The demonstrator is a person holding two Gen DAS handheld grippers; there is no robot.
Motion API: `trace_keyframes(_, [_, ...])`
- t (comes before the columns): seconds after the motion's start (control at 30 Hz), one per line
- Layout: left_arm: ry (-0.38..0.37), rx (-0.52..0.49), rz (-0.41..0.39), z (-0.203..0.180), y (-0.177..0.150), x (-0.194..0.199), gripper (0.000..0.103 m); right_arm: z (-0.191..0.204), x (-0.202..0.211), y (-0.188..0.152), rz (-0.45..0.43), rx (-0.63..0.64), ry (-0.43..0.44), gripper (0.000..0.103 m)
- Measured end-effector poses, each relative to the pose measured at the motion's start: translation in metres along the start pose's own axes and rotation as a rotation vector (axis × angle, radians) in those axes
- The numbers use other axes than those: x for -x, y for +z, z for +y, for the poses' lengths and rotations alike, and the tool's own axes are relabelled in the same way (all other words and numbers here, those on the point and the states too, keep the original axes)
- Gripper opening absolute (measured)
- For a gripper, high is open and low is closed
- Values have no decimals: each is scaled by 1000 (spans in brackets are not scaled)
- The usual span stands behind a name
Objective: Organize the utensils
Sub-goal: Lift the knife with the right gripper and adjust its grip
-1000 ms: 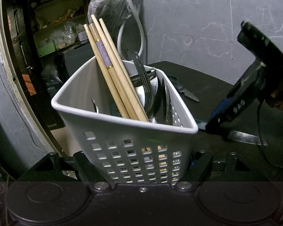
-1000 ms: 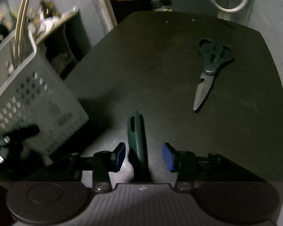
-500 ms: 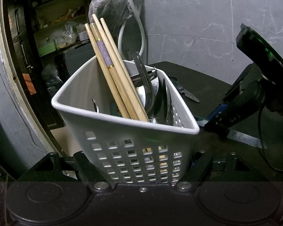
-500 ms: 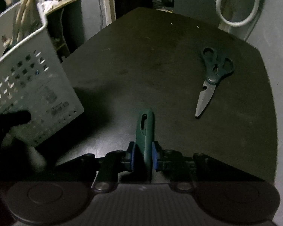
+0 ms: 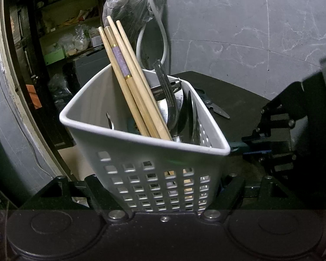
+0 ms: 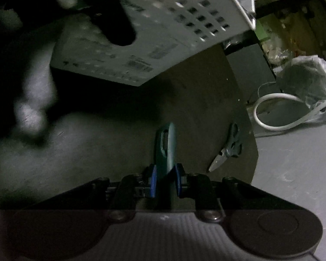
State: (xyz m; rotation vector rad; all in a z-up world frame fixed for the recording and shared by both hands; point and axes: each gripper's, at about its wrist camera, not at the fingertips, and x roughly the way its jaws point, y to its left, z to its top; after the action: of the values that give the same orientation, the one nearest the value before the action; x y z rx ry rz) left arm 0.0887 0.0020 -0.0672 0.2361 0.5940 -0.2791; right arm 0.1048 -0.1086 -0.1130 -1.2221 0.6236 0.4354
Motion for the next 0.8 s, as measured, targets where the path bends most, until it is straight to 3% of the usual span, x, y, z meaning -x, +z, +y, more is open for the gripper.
trace_keyframes(0.1, [-1,0,-1,0,-1,0,80,9,3,-1,-2,46,-24,19])
trace_keyframes(0.27, [0,2,-2,1,-2,1,80,-2,6,1,6,-42,52,16])
trace_keyframes(0.5, [0,7,-5,2,-4,2,80,15,10,4,14,14,-27,12])
trace_keyframes(0.67, [0,8,-6,3,-5,2,80,-11,11,4,26,-138,78,12])
trace_keyframes(0.8, [1,9,-6,3,-5,2,80,-58,4,-6,47,-409,260,12])
